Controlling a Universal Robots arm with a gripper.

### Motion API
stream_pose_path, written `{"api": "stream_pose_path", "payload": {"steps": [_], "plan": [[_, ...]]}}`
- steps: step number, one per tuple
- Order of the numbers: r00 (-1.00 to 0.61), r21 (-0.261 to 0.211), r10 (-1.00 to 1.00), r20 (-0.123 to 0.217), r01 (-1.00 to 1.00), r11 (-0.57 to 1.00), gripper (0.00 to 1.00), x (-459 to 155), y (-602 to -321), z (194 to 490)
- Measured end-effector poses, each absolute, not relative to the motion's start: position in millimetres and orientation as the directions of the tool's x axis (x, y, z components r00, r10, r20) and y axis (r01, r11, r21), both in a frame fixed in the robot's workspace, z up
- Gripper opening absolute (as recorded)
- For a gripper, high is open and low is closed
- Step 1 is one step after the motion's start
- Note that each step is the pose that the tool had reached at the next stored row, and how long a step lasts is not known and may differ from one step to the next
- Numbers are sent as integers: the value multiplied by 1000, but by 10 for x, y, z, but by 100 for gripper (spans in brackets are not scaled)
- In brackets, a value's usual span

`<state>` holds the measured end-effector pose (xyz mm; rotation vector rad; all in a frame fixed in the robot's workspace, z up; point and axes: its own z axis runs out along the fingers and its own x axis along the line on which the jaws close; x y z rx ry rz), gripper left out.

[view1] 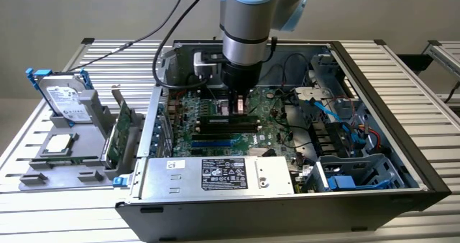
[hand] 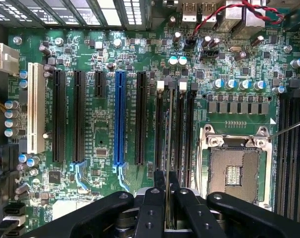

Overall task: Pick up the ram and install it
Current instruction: 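Insert the ram into the slot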

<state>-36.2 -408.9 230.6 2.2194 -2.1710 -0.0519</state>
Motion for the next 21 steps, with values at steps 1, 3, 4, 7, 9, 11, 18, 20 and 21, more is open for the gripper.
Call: {"api": "stream_pose_path", "payload": {"steps": [1,3,4,7,9,11,18,20,21], "plan": [[23,49,-1000,2,-999,-23,14,-360,-4090,2306],[24,49,-1000,2,-998,-24,14,-359,-4092,2303],[24,49,-1000,2,-998,-24,14,-359,-4094,2302],[27,50,-1000,4,-998,-27,14,-358,-4096,2292],[30,50,-1000,5,-998,-30,14,-358,-4097,2282],[32,50,-999,7,-998,-32,14,-358,-4098,2278],[39,50,-999,9,-998,-39,14,-358,-4100,2259],[41,50,-999,10,-998,-40,14,-358,-4101,2254],[41,50,-999,10,-998,-41,14,-358,-4101,2251]]}}
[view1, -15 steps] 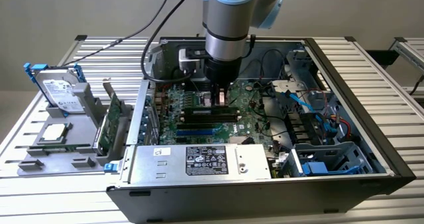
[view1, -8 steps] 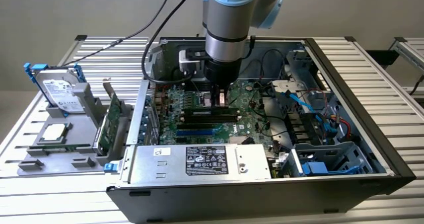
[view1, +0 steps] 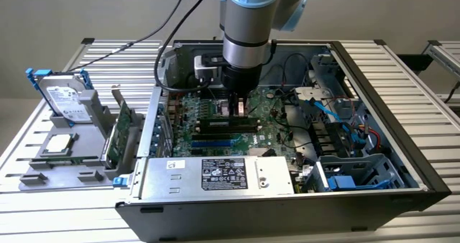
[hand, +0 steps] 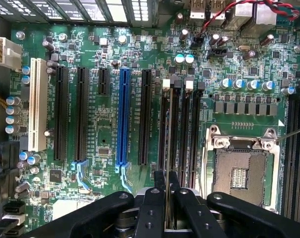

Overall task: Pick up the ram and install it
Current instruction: 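Insert the ram into the slot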

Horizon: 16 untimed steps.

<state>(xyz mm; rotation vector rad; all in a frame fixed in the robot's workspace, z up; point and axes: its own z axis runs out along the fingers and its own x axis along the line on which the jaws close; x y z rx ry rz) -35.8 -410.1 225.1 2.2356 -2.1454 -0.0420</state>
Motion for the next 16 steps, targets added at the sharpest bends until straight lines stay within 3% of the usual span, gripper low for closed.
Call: {"api": "stream_pose_path", "payload": {"steps": [16], "plan": [[44,50,-999,15,-998,-43,14,-358,-4102,2218]]}}
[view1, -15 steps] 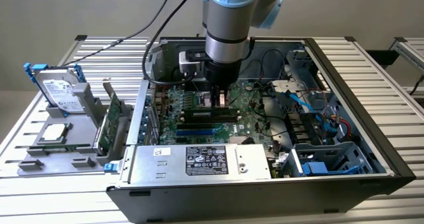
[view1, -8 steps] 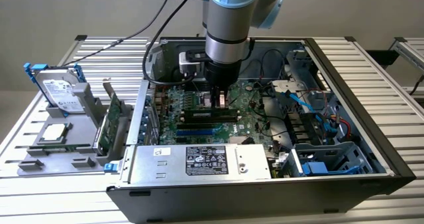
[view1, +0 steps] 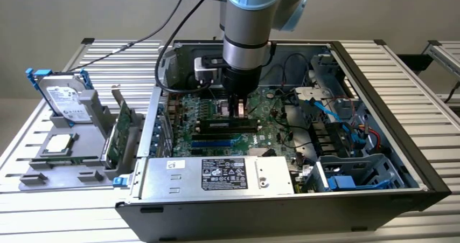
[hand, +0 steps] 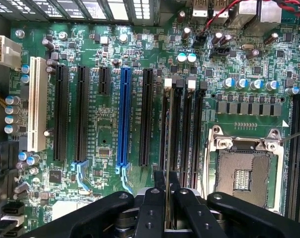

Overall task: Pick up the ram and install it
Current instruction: 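Insert the ram into the slot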

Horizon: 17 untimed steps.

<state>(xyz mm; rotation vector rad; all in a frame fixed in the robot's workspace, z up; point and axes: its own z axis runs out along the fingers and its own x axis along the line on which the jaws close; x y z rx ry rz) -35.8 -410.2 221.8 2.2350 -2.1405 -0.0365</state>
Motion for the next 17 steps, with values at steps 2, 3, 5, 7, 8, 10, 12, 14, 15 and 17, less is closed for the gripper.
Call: {"api": "stream_pose_path", "payload": {"steps": [2,3,5,7,8,10,12,14,15,17], "plan": [[43,50,-999,16,-998,-43,14,-362,-4101,2198],[43,50,-999,16,-998,-43,14,-362,-4101,2197],[43,50,-999,16,-998,-43,14,-362,-4101,2195],[43,50,-999,16,-998,-42,14,-363,-4101,2192],[43,50,-999,16,-998,-42,14,-363,-4101,2190],[43,50,-999,16,-998,-42,14,-363,-4101,2187],[43,50,-999,17,-998,-42,14,-363,-4101,2182],[42,50,-999,17,-998,-41,14,-363,-4101,2178],[42,50,-999,18,-998,-41,14,-363,-4101,2176],[41,50,-999,18,-998,-40,14,-363,-4101,2172]]}}
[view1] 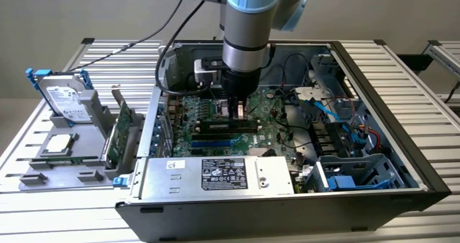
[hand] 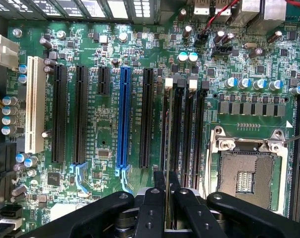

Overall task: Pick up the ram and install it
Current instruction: 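Insert the ram into the slot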

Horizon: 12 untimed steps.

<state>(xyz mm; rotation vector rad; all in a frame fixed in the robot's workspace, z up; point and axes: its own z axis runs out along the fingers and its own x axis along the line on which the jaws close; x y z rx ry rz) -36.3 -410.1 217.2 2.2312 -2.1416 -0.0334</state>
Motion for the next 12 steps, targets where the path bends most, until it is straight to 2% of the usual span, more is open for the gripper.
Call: {"api": "stream_pose_path", "payload": {"steps": [10,11,12], "plan": [[41,50,-999,20,-998,-40,15,-363,-4101,2150],[41,50,-999,20,-998,-40,28,-363,-4101,2148],[41,50,-999,20,-998,-40,28,-364,-4101,2148]]}}
